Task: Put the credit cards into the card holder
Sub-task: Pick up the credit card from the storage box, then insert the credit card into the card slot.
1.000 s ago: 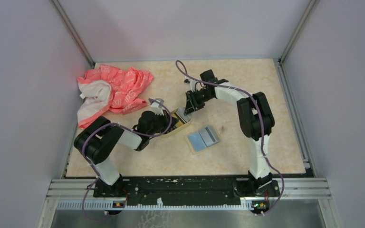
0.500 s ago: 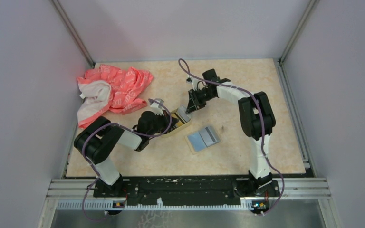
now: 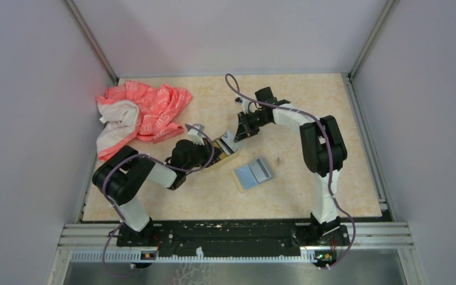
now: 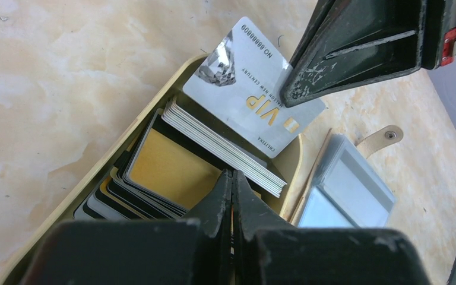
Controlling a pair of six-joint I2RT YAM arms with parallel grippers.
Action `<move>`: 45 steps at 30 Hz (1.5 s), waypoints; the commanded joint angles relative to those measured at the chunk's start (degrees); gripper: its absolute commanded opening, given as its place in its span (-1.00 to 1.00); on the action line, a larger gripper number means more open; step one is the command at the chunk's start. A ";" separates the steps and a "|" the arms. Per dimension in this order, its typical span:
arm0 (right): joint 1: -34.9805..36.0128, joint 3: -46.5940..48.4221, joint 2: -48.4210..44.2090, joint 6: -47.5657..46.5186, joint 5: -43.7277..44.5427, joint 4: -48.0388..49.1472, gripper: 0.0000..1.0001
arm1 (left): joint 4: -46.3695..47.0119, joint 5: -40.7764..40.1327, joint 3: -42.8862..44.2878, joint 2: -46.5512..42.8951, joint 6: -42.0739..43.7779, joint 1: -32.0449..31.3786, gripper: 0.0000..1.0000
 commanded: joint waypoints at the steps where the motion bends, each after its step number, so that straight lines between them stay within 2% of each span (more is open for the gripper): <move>1: -0.35 -0.65 -5.66 -0.14 2.22 3.01 -1.00 | 2.74 1.21 -0.49 -1.13 1.26 -0.42 -0.96; 7: -0.37 -0.98 -7.87 -1.43 3.36 2.79 -1.00 | 0.84 1.49 1.42 -0.24 1.82 -0.39 -0.94; 14: -0.94 -2.55 -12.10 -2.61 2.84 3.05 -1.00 | -5.08 6.03 7.61 1.35 5.40 -0.40 -0.83; 27: -4.62 -5.36 -16.32 -5.90 -4.74 2.57 -1.00 | -6.72 10.44 15.00 8.48 5.91 -0.42 -0.76; 38: -7.34 -6.64 -18.50 -10.81 -14.75 1.31 -1.00 | 0.00 13.50 7.50 -1.00 5.81 -0.40 -0.53; 45: -7.63 -10.65 -20.52 -8.41 -22.66 7.02 -1.00 | 8.78 13.75 -6.31 -14.51 4.72 -0.01 -0.49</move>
